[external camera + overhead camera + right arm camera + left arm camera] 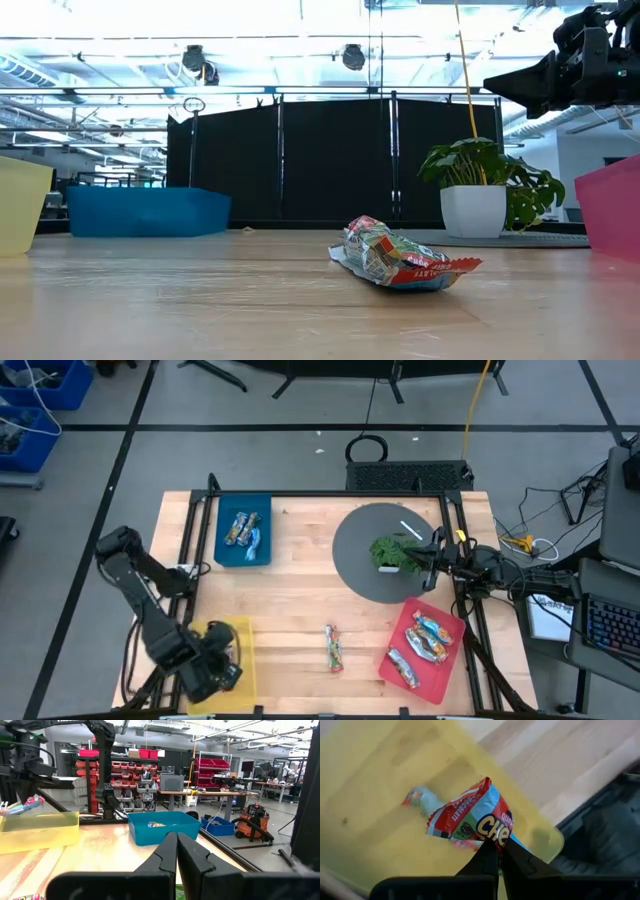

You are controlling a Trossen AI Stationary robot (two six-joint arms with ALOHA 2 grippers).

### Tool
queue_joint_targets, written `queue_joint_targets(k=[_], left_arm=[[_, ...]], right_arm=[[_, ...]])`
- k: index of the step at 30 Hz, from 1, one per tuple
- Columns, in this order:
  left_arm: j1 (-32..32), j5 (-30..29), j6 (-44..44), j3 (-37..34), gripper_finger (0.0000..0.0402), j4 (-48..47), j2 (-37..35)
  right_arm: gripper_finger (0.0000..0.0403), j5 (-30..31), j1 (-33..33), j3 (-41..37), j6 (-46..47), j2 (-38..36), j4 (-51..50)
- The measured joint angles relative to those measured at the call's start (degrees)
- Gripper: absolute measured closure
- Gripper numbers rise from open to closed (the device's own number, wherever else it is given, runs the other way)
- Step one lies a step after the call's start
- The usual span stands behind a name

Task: Pick and place Granola Bars by type
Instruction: Put the red granola bar into the yellow bin

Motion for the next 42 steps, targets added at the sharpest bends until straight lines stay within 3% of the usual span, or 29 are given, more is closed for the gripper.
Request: queue_joint_targets(k=[6,11,16,23,25,27,29,31,33,36,39,42], left_arm=[[-3.67,-3.67,-8.4,-0.38,0.0394,0.89,2.81],[-2.83,-1.37,-8.38,-0.42,0.0392,0.77,5.76],[-0.73,0.15,-8.07,-0.44,0.036,-1.04,7.84],[2.68,-0.03,-0.35,-0.44,0.0327,-0.69,8.27],[3.79,-3.01,5.53,-0.44,0.0327,0.71,7.81],[5.21,-10.19,15.43,-0.44,0.0329,5.37,7.67],[7.23,-18.07,27.51,-0.44,0.0333,12.55,7.78],[10.12,-22.17,38.97,-0.44,0.0337,21.04,7.73],[14.34,-20.13,50.12,-0.44,0.034,29.89,7.75],[21.12,-11.4,62.44,-0.39,0.0337,40.56,8.9],[26.33,-3.26,68.59,-0.39,0.0315,43.39,11.26],[30.22,-0.3,71.59,-0.39,0.0277,43.48,14.39]], right_arm=[[0.0396,0.0,0.0,0.0,-0.01,-0.01,0.0],[0.0396,0.0,0.01,0.0,-0.02,0.0,0.0],[0.0396,0.02,0.0,0.0,0.0,-0.01,0.0],[0.0396,0.0,0.01,0.0,-0.01,-0.01,0.0],[0.0396,0.0,0.0,0.0,0.01,-0.01,0.0],[0.0396,0.0,0.0,0.0,0.0,0.0,0.0],[0.0396,0.0,0.0,0.0,0.0,0.01,0.0],[0.0396,0.0,0.02,0.0,-0.02,0.01,0.0],[0.0396,0.0,0.02,0.0,-0.02,0.01,-0.01],[0.0396,0.0,0.01,0.0,-0.02,0.01,-0.01],[0.0396,0.0,0.01,0.0,-0.01,-0.01,0.0],[0.0396,0.0,0.0,0.0,-0.01,-0.01,0.02]])
